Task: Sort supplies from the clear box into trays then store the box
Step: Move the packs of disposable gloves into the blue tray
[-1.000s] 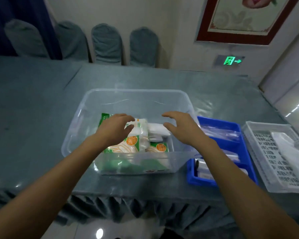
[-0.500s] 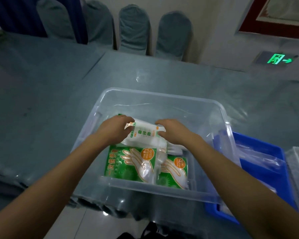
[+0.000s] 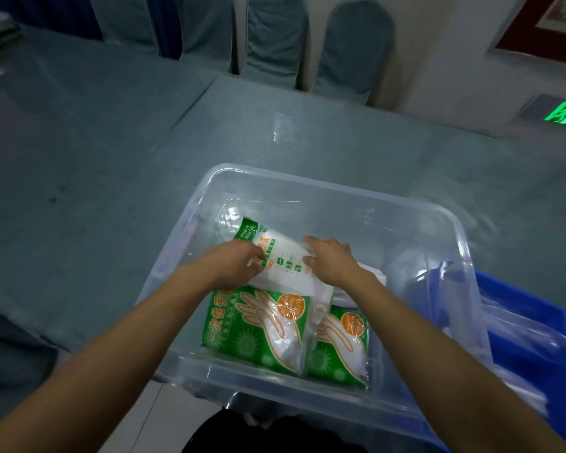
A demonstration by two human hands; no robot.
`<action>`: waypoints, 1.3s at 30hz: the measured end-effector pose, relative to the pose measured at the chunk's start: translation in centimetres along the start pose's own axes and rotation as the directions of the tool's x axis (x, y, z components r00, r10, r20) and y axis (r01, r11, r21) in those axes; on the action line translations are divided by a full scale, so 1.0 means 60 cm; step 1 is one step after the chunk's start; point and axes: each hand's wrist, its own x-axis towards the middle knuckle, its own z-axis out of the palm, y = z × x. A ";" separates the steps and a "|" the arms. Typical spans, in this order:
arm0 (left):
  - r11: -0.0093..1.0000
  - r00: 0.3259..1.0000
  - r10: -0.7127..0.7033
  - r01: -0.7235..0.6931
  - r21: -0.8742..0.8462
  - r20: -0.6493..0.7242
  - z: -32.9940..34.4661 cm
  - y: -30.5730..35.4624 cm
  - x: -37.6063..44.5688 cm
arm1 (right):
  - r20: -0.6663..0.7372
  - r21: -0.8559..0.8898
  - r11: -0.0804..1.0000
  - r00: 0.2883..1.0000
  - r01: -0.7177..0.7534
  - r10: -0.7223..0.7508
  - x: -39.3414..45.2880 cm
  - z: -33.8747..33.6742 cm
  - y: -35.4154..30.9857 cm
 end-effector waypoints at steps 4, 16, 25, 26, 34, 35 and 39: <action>0.999 0.999 0.045 -0.045 -0.017 0.012 -0.003 0.007 -0.004 | 0.005 -0.059 0.996 0.998 -0.061 0.062 -0.011 -0.012 0.003; 0.962 0.967 0.235 -0.246 -0.115 -0.103 0.001 0.033 -0.014 | -0.186 0.319 0.945 0.973 -0.071 0.136 -0.143 -0.061 0.005; 0.519 0.936 0.229 -0.348 -0.781 -0.265 -0.011 0.103 -0.042 | -0.644 0.405 0.913 0.726 0.055 0.242 -0.227 -0.063 -0.067; 0.408 0.941 0.224 -0.325 -0.853 -0.252 -0.015 0.110 -0.049 | -0.651 0.423 0.902 0.722 0.089 0.234 -0.230 -0.058 -0.081; 0.127 0.949 0.066 -0.315 -0.940 -0.309 -0.044 0.097 -0.062 | -0.543 0.505 0.831 0.834 0.235 0.094 -0.244 -0.024 -0.153; 0.146 0.947 0.046 -0.320 -0.936 -0.316 -0.044 0.092 -0.060 | -0.553 0.496 0.837 0.827 0.231 0.099 -0.241 -0.024 -0.153; 0.185 0.937 -0.055 -0.330 -0.926 -0.345 -0.054 0.075 -0.054 | -0.517 0.483 0.871 0.831 0.086 0.205 -0.229 -0.028 -0.134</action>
